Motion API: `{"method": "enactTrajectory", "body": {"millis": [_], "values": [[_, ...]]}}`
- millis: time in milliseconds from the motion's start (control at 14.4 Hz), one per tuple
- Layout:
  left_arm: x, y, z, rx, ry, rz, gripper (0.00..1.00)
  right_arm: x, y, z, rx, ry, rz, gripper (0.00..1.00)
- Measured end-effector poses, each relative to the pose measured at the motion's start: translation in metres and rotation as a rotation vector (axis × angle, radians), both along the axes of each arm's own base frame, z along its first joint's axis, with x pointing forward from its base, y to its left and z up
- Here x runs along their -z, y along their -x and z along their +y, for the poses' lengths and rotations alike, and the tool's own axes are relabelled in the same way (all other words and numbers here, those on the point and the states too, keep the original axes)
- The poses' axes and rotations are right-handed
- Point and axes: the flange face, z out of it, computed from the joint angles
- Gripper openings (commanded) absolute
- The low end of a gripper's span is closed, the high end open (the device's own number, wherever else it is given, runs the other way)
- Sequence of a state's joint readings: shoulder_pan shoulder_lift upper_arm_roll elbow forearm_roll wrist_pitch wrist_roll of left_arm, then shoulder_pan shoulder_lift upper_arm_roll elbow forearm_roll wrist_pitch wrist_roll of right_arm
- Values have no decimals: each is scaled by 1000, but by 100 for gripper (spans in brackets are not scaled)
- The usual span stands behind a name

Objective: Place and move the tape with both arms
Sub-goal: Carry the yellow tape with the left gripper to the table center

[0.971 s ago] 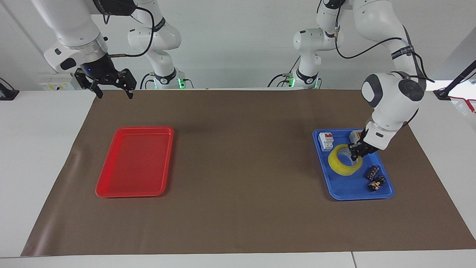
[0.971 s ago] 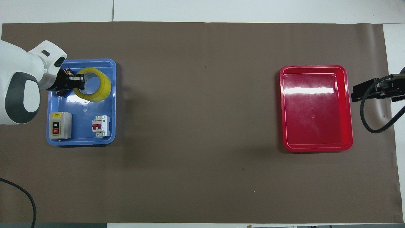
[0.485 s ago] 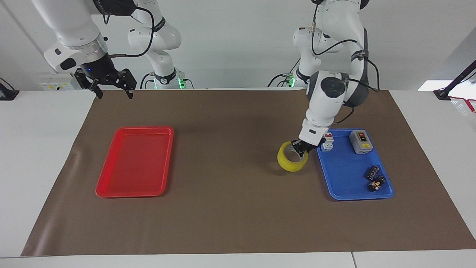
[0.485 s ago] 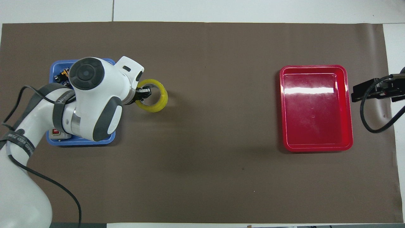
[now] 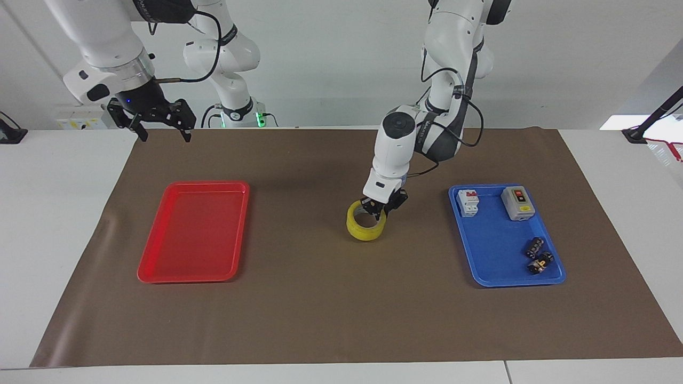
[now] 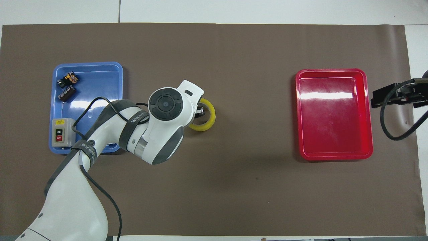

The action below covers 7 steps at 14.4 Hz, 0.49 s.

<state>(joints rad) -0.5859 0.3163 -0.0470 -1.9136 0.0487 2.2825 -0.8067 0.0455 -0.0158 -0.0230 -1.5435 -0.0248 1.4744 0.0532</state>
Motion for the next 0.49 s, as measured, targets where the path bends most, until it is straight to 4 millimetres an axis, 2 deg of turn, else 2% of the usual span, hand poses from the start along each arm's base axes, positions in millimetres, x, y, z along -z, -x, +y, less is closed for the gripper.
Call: {"method": "enactTrajectory", "body": {"millis": [139, 208, 277, 347, 485], "values": [[7, 0, -3, 3, 3, -4, 0, 0, 0, 0, 0, 0, 0, 100], [8, -2, -3, 3, 6, -8, 33, 0, 0, 0, 0, 0, 0, 100], [9, -2, -2, 2, 8, -12, 89, 0, 0, 0, 0, 0, 0, 100], [10, -3, -3, 2, 9, -13, 100, 0, 0, 0, 0, 0, 0, 100], [9, -3, -3, 3, 11, -16, 100, 0, 0, 0, 0, 0, 0, 100]]}}
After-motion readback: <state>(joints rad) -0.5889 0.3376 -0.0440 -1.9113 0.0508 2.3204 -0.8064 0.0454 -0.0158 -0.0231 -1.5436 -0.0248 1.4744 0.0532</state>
